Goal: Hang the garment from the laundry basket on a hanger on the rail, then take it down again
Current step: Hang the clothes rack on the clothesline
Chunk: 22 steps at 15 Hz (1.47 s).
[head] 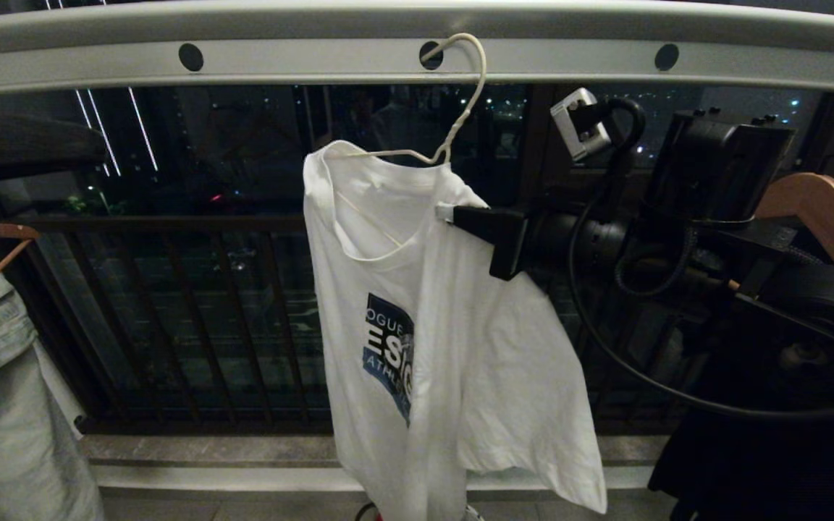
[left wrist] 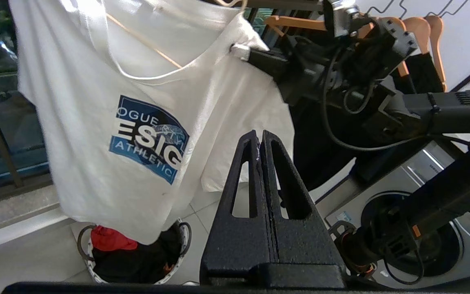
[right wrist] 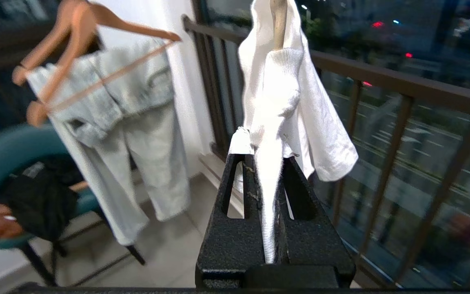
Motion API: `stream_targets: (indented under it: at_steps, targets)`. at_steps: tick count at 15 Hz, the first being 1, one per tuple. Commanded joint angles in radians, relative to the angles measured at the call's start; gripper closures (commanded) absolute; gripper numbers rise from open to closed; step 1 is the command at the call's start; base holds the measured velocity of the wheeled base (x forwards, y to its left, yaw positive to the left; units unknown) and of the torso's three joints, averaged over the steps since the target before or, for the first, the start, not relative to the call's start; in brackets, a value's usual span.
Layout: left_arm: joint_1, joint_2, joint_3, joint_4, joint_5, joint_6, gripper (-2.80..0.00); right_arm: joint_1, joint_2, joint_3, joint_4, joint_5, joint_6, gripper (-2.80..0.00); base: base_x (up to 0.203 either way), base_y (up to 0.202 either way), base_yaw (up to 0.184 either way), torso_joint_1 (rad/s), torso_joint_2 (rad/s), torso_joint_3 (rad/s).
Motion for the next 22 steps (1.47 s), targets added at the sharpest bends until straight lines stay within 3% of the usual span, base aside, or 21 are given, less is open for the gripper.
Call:
stream_targets:
  at_steps: [1, 13, 14, 22]
  targets:
    - [0.000, -0.002, -0.002, 0.002, 0.001, -0.002, 0.00, 0.012, 0.011, 0.001, 0.000, -0.011, -0.011, 0.00, 0.000, 0.000, 0.000, 0.000, 0.00, 0.000]
    - [0.000, -0.006, 0.000, 0.002, 0.001, 0.005, 0.00, 0.013, 0.017, 0.009, 0.007, -0.034, -0.039, 0.00, 0.000, 0.000, 0.000, 0.000, 0.00, 0.000]
    - [0.000, -0.006, 0.000, 0.002, 0.001, 0.005, 0.00, 0.013, 0.017, 0.012, 0.007, -0.034, -0.039, -2.80, 0.000, 0.000, 0.000, 0.000, 0.00, 0.000]
    - [0.000, -0.003, 0.000, 0.002, 0.001, 0.006, 0.00, 0.013, -0.004, 0.020, 0.006, -0.036, -0.039, -2.80, 0.000, 0.000, 0.000, 0.000, 0.00, 0.000]
